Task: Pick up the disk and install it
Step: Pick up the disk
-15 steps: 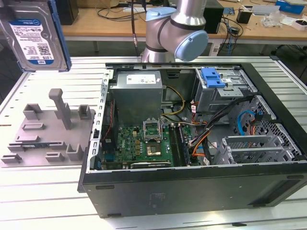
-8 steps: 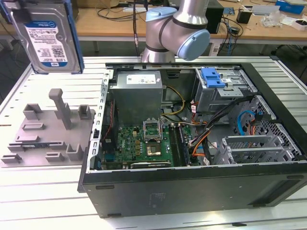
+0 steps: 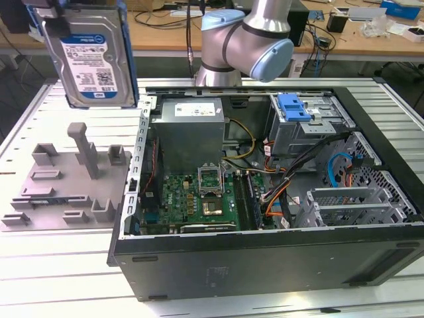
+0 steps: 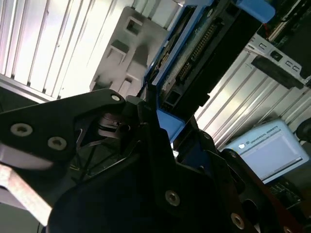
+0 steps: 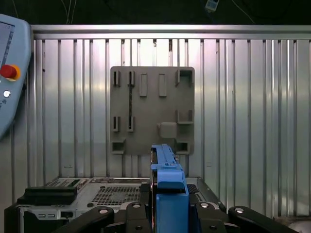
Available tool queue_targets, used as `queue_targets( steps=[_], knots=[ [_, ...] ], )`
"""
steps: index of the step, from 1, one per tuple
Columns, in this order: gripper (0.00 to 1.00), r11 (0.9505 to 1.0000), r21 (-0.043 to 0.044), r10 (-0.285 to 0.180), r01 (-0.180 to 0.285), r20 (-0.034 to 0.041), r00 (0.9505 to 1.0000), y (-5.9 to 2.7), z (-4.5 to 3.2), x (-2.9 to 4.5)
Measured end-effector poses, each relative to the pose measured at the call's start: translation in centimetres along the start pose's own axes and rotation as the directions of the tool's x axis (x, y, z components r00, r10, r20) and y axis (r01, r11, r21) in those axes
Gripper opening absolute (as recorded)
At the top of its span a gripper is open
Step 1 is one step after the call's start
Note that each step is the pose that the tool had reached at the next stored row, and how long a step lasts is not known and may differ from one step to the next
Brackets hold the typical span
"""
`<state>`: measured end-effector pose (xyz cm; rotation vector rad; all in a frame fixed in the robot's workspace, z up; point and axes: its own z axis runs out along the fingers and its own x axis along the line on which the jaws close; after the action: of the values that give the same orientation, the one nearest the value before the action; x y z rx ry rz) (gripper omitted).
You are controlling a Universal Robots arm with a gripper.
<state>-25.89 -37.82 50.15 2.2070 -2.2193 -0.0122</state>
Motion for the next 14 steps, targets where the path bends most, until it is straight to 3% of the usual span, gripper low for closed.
queue_targets(
  steps=[2, 6, 14],
  knots=[
    [0.37, 1.0000, 0.0000, 0.000, 0.000, 0.0000, 1.0000, -1.63, -0.03, 0.98],
    [0.37, 1.0000, 0.0000, 0.000, 0.000, 0.0000, 1.0000, -3.71, -0.06, 2.24],
    [0.37, 1.0000, 0.0000, 0.000, 0.000, 0.0001, 1.0000, -7.22, -0.10, 4.32]
  ],
)
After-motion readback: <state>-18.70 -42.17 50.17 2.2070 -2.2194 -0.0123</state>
